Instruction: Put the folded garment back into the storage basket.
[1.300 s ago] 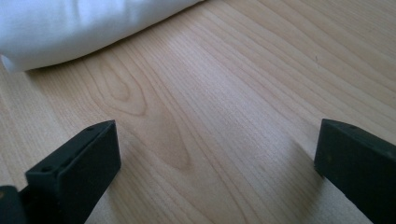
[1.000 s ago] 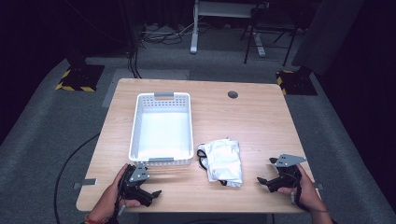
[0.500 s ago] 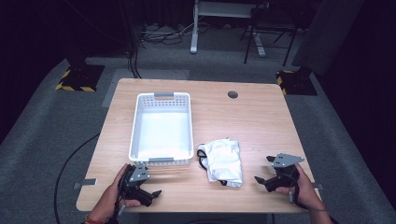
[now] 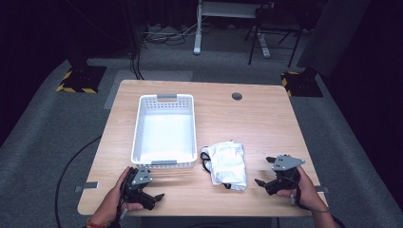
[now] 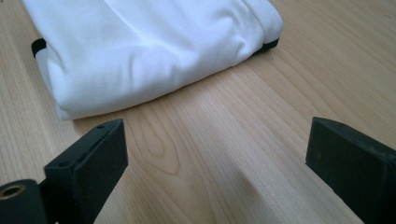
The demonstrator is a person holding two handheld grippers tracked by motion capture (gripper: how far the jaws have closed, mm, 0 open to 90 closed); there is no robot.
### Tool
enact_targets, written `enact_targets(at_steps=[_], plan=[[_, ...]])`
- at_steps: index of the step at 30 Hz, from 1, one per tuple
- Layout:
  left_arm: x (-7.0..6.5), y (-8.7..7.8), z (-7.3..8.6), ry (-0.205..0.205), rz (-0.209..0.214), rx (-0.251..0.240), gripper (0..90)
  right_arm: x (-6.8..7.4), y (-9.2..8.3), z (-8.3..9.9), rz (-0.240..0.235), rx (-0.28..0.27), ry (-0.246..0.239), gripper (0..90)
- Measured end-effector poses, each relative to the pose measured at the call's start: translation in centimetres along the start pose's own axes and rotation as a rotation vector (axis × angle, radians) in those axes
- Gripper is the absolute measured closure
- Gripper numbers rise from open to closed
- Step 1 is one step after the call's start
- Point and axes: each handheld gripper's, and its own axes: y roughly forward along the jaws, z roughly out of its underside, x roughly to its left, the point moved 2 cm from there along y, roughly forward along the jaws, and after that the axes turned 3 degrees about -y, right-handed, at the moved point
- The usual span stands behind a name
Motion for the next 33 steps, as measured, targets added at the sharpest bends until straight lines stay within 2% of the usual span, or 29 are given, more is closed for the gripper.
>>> enact_targets(at_steps=[14, 26, 33], plan=[[0.0, 0.0, 0.0, 0.000, 0.000, 0.000, 0.5, 0.4, 0.6, -1.5, -0.026, 0.002, -0.055, 5.9], [0.0, 0.0, 0.0, 0.000, 0.001, 0.000, 0.5, 0.5, 1.4, -2.3, -0.048, -0.002, -0.057, 6.2], [0.0, 0.0, 0.0, 0.000, 0.001, 0.000, 0.5, 0.6, 2.4, -3.2, -0.069, -0.007, -0.078, 7.3]])
